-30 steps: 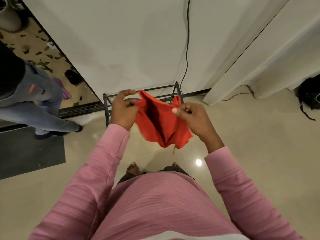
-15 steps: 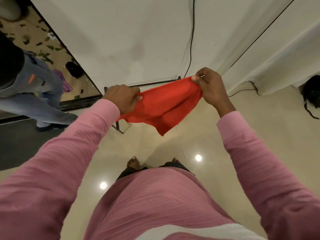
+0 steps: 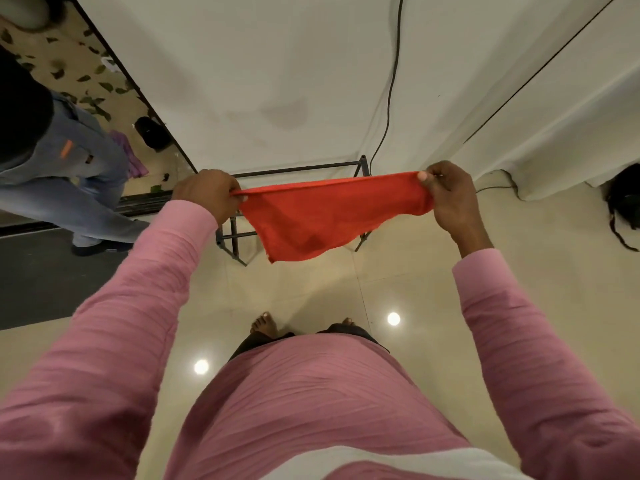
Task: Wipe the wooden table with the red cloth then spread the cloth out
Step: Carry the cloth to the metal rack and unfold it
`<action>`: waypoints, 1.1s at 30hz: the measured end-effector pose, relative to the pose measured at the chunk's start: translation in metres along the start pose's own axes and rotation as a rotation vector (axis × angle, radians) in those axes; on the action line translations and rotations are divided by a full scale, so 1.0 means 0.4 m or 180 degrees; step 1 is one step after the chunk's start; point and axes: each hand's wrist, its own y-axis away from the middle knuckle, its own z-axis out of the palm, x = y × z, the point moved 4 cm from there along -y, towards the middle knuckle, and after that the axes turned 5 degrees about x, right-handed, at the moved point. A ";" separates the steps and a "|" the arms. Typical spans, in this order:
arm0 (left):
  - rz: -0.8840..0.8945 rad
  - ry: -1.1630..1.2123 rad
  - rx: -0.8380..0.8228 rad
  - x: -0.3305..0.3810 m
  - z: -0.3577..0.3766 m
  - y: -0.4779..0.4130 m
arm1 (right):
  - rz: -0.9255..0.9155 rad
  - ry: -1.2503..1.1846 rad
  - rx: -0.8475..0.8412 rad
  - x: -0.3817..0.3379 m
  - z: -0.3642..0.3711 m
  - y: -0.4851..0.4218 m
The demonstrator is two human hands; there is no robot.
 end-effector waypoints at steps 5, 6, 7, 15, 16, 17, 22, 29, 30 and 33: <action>-0.0366 0.3092 0.0460 0.048 0.012 0.040 | 0.0485 -0.0297 0.0262 0.061 -0.032 0.029; -0.0370 0.3443 0.0567 0.075 0.010 0.050 | 0.0510 -0.0287 0.0261 0.066 -0.028 0.036; -0.0359 0.3617 0.0668 0.105 0.010 0.058 | 0.0517 -0.0257 0.0233 0.067 -0.020 0.045; 0.0420 0.3011 0.0650 0.324 -0.003 0.081 | 0.0100 -0.0423 -0.0295 -0.080 0.102 0.126; 0.0519 0.2890 0.0555 0.341 -0.005 0.080 | -0.0049 -0.0646 -0.0533 -0.117 0.119 0.138; 0.0570 0.2834 0.0467 0.352 -0.007 0.080 | -0.0205 -0.0790 -0.0759 -0.148 0.135 0.149; 0.0721 0.3192 0.0196 0.345 -0.025 0.091 | -0.0413 -0.0733 -0.0722 -0.217 0.149 0.139; 0.0679 0.1847 -0.0820 0.221 0.085 0.110 | -0.0531 -0.0746 -0.0867 -0.212 0.137 0.120; 0.0620 0.1680 -0.0943 0.203 0.108 0.116 | -0.0560 -0.0767 -0.0901 -0.213 0.133 0.123; 0.0477 0.0947 -0.1146 0.143 0.178 0.135 | -0.0528 -0.0856 -0.0801 -0.206 0.120 0.130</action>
